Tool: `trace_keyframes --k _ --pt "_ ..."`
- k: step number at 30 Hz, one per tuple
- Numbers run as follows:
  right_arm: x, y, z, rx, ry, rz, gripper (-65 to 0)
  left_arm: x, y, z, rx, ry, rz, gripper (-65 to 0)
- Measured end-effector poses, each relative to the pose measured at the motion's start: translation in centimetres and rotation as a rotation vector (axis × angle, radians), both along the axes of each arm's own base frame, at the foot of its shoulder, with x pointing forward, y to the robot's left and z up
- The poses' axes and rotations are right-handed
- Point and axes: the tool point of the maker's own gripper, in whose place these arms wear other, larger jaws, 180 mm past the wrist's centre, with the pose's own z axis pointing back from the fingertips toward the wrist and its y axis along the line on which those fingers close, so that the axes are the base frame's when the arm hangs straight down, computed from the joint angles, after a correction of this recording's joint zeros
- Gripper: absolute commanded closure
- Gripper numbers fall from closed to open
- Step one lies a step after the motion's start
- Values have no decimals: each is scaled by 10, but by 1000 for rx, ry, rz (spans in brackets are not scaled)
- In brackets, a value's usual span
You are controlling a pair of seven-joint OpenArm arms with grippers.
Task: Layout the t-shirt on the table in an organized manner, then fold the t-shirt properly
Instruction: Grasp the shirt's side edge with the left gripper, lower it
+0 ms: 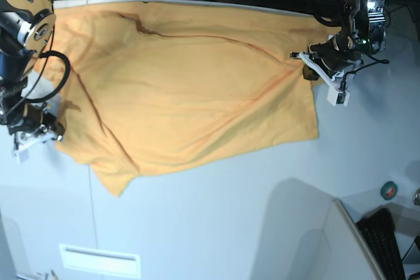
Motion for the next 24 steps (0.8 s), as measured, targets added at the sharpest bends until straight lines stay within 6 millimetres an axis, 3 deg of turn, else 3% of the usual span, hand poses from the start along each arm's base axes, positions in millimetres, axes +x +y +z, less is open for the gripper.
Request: trace_keyframes --k 7,12,14,19,21,24 --pt "-1 0 -1 0 2 0 0 -4 4 -6 0 19 16 0" --pt "-1 0 -1 0 3 0 0 -4 7 -1 5 10 17 -334" --pt "-1 0 -1 0 3 1 0 0 18 7 6 -16 55 -395" --pt "-1 1 -1 1 3 1 0 21 61 41 66 -95 154 -405" --pt "-1 1 -1 4 1 0 0 43 67 52 62 -131 175 -405" --pt "-1 0 0 2 0 -1 0 88 69 51 9 -161 202 -405"
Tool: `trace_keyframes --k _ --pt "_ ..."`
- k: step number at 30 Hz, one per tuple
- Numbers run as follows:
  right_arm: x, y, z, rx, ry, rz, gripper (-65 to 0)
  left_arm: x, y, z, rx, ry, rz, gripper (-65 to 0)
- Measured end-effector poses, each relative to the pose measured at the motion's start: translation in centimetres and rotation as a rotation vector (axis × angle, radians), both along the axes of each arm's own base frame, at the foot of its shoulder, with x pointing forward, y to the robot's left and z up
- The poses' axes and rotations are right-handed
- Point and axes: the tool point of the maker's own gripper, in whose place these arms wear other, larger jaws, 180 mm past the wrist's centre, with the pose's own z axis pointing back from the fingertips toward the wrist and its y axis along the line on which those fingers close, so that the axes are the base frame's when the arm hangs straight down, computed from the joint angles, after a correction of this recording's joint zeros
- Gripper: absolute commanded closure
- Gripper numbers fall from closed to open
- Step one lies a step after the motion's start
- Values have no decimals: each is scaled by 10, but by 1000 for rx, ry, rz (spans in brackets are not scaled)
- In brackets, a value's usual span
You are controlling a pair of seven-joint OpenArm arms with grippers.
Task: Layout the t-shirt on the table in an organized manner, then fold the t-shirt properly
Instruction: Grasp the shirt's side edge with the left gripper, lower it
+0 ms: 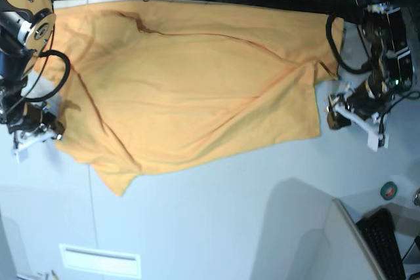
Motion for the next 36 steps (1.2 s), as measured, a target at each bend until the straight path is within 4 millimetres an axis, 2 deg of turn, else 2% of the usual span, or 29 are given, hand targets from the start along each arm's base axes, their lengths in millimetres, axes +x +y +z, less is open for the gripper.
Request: trace_keyframes --k 3,6,10,13,22,24,28,36 --pt "1 2 0 3 -4 4 0 26 -1 -29 -61 90 20 -405" --pt "1 2 0 2 -3 4 0 39 -18 -56 -109 196 -9 -405" --pt "0 0 0 -1 -2 3 0 62 -34 -59 -119 159 -31 -405" --pt "0 -2 1 -3 -3 2 0 56 -36 -68 -119 183 -33 -402" --pt "0 -2 1 -5 -2 1 0 54 -34 -75 -141 174 -7 -387" --pt "0 -2 1 -5 -2 2 0 54 -34 -76 -143 172 -2 -304" --pt "0 -1 0 -4 -1 3 0 53 -31 -81 -146 156 19 -7" --pt "1 -2 1 -4 -3 2 0 61 -34 -78 -156 140 21 0"
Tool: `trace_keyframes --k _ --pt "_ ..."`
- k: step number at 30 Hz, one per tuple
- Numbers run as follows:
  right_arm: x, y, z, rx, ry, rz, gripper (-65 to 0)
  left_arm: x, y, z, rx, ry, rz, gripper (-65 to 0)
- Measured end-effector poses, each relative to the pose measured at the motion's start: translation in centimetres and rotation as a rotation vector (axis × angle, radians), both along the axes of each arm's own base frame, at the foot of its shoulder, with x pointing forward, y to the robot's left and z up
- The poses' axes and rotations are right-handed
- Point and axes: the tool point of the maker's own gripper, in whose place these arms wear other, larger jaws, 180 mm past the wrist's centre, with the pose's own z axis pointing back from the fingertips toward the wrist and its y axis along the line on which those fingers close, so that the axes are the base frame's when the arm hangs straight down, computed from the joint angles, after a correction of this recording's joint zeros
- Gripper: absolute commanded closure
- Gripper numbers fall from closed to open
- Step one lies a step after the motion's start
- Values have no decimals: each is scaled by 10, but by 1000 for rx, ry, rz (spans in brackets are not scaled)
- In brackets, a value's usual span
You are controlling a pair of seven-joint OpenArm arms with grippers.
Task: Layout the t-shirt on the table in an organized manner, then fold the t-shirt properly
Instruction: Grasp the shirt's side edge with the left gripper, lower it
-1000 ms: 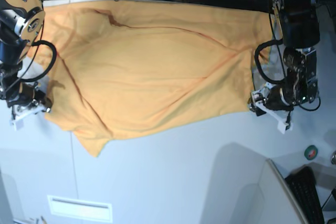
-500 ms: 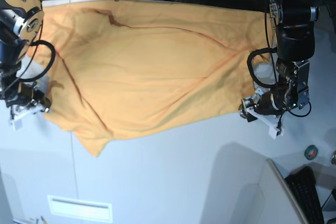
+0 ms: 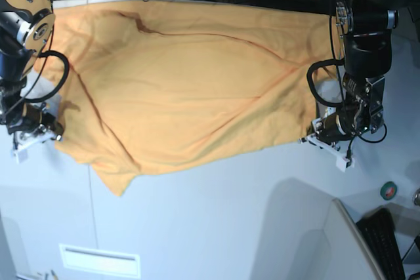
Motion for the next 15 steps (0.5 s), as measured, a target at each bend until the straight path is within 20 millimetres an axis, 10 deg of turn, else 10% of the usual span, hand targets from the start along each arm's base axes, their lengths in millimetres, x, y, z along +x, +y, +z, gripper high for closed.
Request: trace_keyframes --k 15 --pt "53 5 37 -129 -121 125 0 65 -35 52 58 -96 -155 0"
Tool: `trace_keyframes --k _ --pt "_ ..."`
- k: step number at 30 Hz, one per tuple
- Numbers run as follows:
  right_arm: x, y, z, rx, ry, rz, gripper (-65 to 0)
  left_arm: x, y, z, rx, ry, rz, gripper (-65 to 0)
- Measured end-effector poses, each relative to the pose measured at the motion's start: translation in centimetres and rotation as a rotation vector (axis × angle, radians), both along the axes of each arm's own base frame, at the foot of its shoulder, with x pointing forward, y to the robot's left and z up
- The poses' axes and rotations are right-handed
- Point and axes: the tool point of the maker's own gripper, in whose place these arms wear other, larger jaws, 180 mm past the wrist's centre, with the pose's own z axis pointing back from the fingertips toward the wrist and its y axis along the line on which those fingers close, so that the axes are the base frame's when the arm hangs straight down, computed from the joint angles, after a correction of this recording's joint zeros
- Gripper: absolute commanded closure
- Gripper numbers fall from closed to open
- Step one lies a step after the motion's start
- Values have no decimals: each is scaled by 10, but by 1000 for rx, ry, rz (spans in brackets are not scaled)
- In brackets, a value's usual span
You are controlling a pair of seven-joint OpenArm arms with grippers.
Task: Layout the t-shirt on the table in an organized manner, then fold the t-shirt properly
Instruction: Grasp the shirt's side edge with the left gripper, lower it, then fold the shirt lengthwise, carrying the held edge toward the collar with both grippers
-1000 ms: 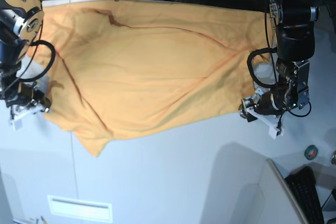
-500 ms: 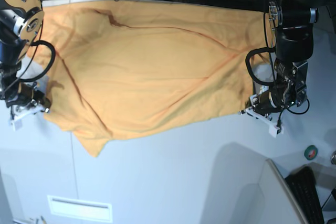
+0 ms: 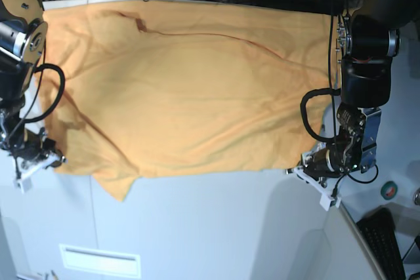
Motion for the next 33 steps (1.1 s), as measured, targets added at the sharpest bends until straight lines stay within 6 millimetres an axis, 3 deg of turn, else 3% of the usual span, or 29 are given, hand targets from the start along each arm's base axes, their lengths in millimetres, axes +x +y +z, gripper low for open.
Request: trace_keyframes --k 5,11,19,22,28,33 --pt "22 -1 19 -12 -85 -8 0 11 8 13 19 -24 7 0" --pt "28 13 19 -56 -131 50 0 28 3 30 9 -64 2 0" --pt "27 10 19 -61 -142 45 0 45 -2 60 23 -155 -21 0" --pt "16 10 8 -61 -119 45 0 36 -4 57 29 -165 -33 0" --pt "-6 -2 -8 -85 -65 44 0 -9 -8 17 41 -81 -56 0" --pt "-2 -17 0 -104 -80 32 0 -14 -14 24 45 -117 -75 0"
